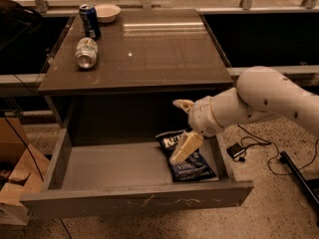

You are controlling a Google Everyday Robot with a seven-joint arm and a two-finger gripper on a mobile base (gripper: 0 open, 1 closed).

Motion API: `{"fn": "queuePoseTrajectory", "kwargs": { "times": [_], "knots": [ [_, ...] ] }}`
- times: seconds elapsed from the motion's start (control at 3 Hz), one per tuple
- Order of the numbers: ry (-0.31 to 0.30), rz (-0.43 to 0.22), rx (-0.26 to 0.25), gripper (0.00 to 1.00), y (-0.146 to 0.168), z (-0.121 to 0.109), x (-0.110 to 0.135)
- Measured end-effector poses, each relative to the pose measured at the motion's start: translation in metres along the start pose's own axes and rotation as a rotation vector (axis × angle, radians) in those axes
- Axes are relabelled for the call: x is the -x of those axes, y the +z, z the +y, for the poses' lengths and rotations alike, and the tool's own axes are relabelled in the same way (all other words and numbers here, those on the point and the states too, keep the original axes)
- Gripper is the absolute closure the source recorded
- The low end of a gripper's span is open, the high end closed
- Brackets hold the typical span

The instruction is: Pick blue chip bag from top drawer and place on counter

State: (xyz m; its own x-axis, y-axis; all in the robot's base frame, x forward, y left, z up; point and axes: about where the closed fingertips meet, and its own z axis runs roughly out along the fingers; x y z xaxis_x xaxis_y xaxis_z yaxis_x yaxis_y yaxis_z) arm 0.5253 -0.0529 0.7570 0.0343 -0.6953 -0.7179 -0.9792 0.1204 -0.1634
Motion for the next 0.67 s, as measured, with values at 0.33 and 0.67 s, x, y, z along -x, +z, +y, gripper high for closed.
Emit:
{"fn": "queuePoseTrajectory", "kwargs": {
  "times": [0.33,0.67],
  "knots": [
    [0.054,-0.010,0.014,0.00,0.024,-0.013,-0.021],
    [0.096,0.032,0.051,0.00,0.050,-0.023,-0.053]
  ]
}}
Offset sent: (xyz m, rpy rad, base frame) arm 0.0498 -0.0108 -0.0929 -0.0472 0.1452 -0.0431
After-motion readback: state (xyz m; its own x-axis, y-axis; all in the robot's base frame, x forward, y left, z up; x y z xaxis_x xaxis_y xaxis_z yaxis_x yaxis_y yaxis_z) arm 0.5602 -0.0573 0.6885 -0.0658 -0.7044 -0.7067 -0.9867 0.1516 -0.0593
